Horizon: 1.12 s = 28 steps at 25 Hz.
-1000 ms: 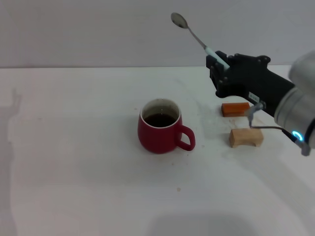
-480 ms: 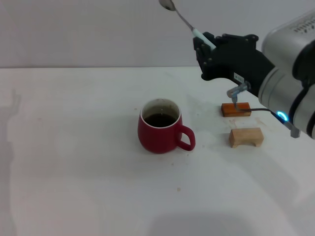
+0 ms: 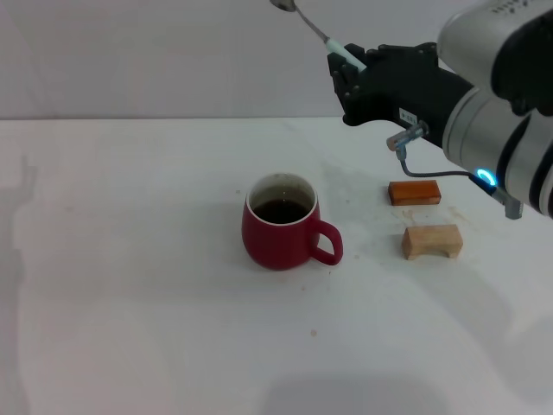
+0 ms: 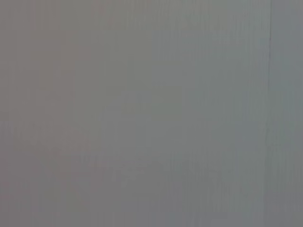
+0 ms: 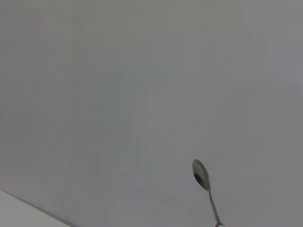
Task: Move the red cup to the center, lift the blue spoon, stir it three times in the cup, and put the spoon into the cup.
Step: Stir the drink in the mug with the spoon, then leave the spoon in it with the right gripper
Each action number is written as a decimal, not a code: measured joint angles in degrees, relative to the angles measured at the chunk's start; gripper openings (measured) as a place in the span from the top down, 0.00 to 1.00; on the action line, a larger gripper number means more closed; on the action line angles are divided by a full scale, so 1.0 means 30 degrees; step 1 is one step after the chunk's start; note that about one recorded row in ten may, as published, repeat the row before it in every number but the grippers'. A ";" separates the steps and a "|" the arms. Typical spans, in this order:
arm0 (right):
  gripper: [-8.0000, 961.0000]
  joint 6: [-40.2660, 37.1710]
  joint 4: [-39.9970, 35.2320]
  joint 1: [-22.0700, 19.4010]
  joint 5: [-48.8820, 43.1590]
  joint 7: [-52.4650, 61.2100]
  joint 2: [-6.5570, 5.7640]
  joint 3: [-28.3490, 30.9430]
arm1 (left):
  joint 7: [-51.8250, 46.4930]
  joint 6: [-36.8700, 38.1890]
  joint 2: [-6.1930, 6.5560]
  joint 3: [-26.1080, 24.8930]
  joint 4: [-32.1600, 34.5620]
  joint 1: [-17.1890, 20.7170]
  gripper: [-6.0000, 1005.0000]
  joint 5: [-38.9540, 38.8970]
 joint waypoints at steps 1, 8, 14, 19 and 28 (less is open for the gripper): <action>0.81 0.0553 0.0090 0.0352 0.0012 -0.0002 0.0009 0.0180 | 0.0001 0.0000 -0.0008 0.0000 -0.0005 0.0000 0.14 0.0000; 0.81 0.2339 0.0440 0.1360 0.0028 -0.0061 0.0037 0.0766 | 0.0000 0.0000 -0.0017 -0.0001 -0.0059 -0.0001 0.14 -0.0002; 0.81 0.5196 0.0696 0.3172 0.0158 -0.0134 0.0016 0.1926 | 0.0000 0.0015 -0.0020 0.0000 -0.0123 -0.0001 0.14 -0.0022; 0.81 0.6541 0.0460 0.4226 0.1577 -0.0868 0.0014 0.3071 | 0.0000 0.0033 -0.0049 0.0000 -0.0149 0.0000 0.14 -0.0010; 0.81 0.8629 -0.0163 0.5928 0.2772 -0.1330 0.0000 0.4410 | 0.0000 0.0014 -0.0049 0.0000 -0.0148 0.0001 0.14 -0.0048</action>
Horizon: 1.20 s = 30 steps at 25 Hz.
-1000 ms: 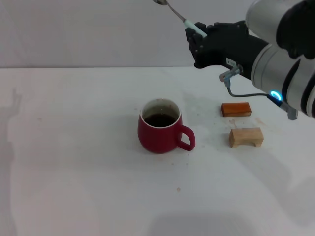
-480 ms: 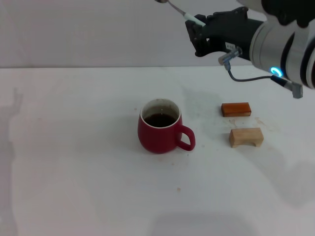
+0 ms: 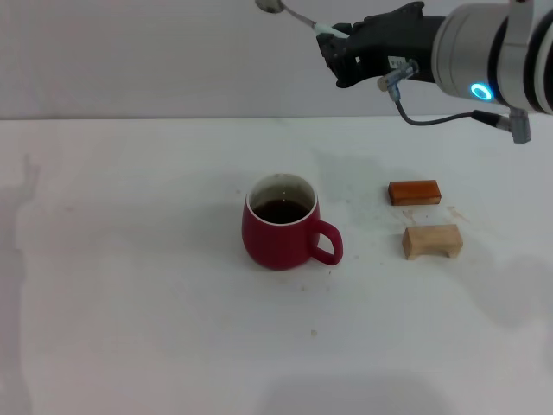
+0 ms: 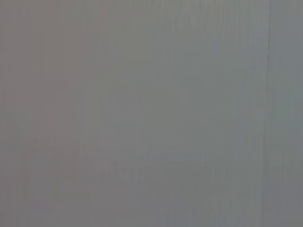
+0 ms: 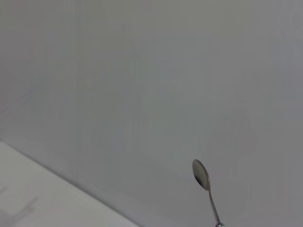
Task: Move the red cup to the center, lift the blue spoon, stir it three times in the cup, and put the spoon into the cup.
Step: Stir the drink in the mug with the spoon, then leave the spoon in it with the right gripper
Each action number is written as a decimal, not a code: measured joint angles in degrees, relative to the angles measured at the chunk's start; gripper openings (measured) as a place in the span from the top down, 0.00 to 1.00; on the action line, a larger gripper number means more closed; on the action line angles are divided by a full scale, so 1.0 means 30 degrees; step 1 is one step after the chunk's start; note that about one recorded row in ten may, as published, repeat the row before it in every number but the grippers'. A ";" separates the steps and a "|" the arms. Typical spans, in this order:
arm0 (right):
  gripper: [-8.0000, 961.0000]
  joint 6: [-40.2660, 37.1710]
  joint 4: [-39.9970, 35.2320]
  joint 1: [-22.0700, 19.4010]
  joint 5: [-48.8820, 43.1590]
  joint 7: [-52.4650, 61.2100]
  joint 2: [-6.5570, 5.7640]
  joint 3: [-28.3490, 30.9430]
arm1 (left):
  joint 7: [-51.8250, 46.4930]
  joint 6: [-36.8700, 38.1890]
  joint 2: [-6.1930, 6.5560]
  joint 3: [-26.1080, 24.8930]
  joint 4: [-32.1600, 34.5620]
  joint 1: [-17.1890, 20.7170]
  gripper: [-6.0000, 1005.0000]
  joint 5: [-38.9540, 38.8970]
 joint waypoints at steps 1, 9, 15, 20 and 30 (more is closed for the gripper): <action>0.81 0.0654 -0.0160 0.0534 0.0006 -0.0006 0.0002 0.0217 | 0.0001 -0.0006 0.0001 0.0000 0.0002 -0.0001 0.14 -0.0006; 0.80 0.3103 -0.0490 0.2265 0.0718 -0.0772 0.0048 0.1355 | 0.0000 -0.0015 0.0001 0.0000 0.0052 -0.0210 0.14 -0.0005; 0.80 0.5100 -0.0721 0.3719 0.1527 -0.1347 0.0038 0.2538 | 0.0000 -0.0016 -0.0021 0.0000 0.0053 -0.0237 0.14 -0.0022; 0.80 0.6639 -0.0926 0.4785 0.1971 -0.1658 -0.0018 0.3454 | 0.0001 -0.0016 -0.0027 0.0000 0.0051 -0.0241 0.14 -0.0031; 0.80 0.9559 -0.1468 0.6543 0.3160 -0.3177 -0.0093 0.5521 | 0.0000 -0.0039 -0.0050 0.0000 0.0139 -0.0472 0.14 -0.0073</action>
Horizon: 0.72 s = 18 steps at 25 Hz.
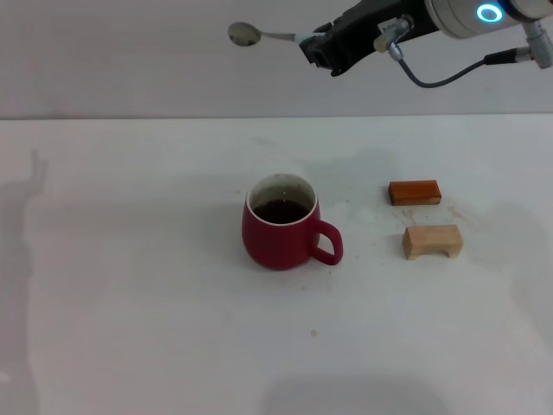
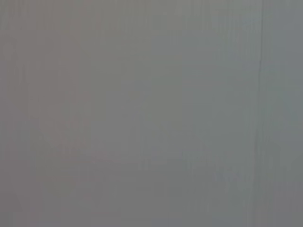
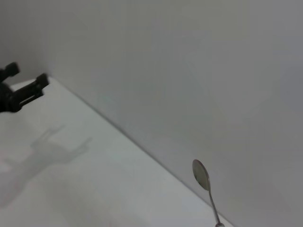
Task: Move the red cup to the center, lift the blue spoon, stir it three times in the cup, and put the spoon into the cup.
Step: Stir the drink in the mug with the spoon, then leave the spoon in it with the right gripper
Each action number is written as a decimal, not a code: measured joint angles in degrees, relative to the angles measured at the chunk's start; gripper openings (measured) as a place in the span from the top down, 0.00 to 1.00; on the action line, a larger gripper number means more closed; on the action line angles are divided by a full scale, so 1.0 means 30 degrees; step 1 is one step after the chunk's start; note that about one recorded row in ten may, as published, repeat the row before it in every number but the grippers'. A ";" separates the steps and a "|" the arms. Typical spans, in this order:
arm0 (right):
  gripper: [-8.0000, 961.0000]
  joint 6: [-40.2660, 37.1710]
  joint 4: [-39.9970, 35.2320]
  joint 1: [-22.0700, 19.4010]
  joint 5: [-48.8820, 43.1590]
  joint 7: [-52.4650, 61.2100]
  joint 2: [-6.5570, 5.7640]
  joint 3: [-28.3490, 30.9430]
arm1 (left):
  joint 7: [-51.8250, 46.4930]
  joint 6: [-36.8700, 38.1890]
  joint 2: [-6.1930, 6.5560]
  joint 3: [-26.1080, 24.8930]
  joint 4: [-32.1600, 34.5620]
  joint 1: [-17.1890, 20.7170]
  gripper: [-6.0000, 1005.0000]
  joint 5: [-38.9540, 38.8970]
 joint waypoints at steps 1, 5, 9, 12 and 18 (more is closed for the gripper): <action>0.80 0.0455 -0.0130 0.0278 0.0061 -0.0265 -0.0023 0.0223 | 0.0000 -0.0004 -0.0008 0.0000 -0.0038 -0.0006 0.14 0.0001; 0.80 0.1241 -0.0365 0.0700 0.0591 -0.0598 -0.0093 0.0744 | 0.0000 -0.0023 -0.0011 0.0000 -0.0077 -0.0005 0.14 0.0003; 0.80 0.2510 -0.0839 0.1477 0.1392 -0.0917 -0.0334 0.1586 | 0.0000 -0.0216 -0.0030 -0.0001 -0.0121 -0.0008 0.14 0.0003; 0.80 0.3306 -0.1409 0.1979 0.1857 -0.1312 -0.0434 0.2208 | 0.0000 -0.0345 -0.0035 0.0000 -0.0135 -0.0040 0.14 0.0005; 0.79 0.4335 -0.2842 0.2814 0.2451 -0.2044 -0.0854 0.3070 | 0.0000 -0.0524 -0.0052 0.0000 -0.0139 -0.0115 0.14 0.0043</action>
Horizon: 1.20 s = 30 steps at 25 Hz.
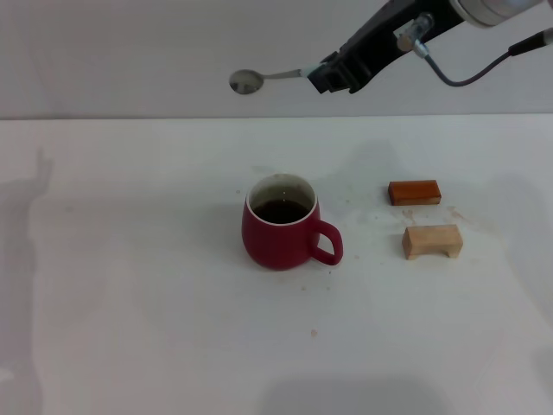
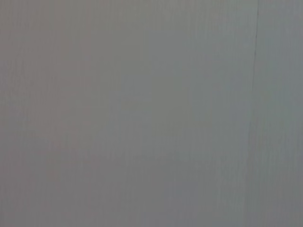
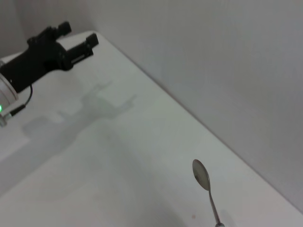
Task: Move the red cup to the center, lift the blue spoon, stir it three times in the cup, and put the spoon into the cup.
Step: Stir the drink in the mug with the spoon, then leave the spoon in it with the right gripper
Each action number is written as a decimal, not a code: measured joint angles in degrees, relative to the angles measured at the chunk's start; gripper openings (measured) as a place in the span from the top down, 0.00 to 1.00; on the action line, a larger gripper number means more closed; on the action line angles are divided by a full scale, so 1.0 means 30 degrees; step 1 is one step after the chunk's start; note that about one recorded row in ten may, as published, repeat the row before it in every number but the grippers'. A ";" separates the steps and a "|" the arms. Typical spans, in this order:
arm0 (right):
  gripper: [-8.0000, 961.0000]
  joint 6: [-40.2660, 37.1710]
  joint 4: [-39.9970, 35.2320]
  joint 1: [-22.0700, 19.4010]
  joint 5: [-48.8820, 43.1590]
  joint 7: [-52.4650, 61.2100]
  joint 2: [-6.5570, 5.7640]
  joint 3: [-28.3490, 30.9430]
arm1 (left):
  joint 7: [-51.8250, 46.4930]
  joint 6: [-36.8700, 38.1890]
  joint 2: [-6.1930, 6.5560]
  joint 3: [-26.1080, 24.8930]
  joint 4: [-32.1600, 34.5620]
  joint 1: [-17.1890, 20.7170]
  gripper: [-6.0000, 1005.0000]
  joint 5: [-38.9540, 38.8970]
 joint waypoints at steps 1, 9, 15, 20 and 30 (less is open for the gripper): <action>0.79 0.0150 -0.0354 0.0158 0.0101 -0.0153 -0.0137 0.0110 | 0.0001 -0.0005 -0.0016 0.0000 0.0000 -0.0001 0.14 0.0004; 0.79 0.1245 -0.3439 0.2052 0.0518 -0.1381 -0.1093 0.0842 | 0.0001 -0.0072 -0.0102 -0.0001 -0.0031 -0.0150 0.14 -0.0045; 0.79 0.1453 -0.5711 0.3444 0.0522 -0.2250 -0.1478 0.0913 | 0.0000 -0.0106 -0.0144 0.0000 -0.0027 -0.0200 0.14 -0.0041; 0.79 0.1498 -0.7521 0.4382 0.0522 -0.2946 -0.1675 0.1064 | 0.0000 -0.0107 -0.0144 0.0000 -0.0027 -0.0200 0.14 -0.0063; 0.79 0.0952 -1.0611 0.5619 0.0220 -0.4235 -0.1738 0.1320 | 0.0000 -0.0068 -0.0129 0.0000 -0.0027 -0.0137 0.14 -0.0072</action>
